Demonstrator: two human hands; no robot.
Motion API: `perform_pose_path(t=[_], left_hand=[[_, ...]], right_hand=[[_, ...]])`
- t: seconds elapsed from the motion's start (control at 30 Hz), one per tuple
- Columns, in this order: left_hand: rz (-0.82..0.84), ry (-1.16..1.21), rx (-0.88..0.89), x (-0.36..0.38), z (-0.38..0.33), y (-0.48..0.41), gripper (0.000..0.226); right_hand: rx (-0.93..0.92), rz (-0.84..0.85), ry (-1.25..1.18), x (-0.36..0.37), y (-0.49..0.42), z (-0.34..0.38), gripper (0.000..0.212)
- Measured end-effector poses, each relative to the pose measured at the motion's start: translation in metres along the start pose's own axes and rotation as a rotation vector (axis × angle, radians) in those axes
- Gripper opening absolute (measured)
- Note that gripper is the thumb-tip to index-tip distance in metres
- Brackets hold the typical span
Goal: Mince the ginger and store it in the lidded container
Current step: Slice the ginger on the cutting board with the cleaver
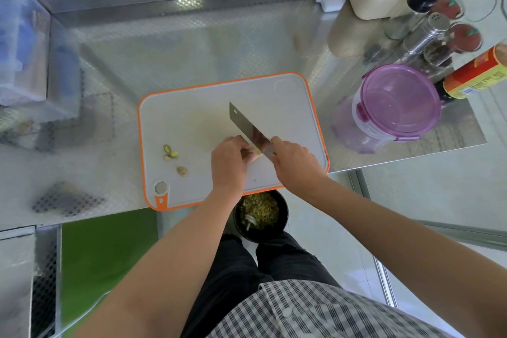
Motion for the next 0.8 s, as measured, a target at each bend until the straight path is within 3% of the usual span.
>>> perform_pose_path(t=[0.8], left_hand=[[0.020,-0.127,0.123,-0.004,-0.016,0.001,0.007]], right_hand=[[0.088,0.022,-0.038,0.013,-0.006,-0.009,0.013]])
Point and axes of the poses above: each hand's wrist, its own y-axis away from the middle knuckle, its own x-axis out of the palm, z = x × y, the point moved 10 cm from there along -y, towards the middle knuckle, and after that the axes turned 14 degrees about -y, right-handed, at the moved point
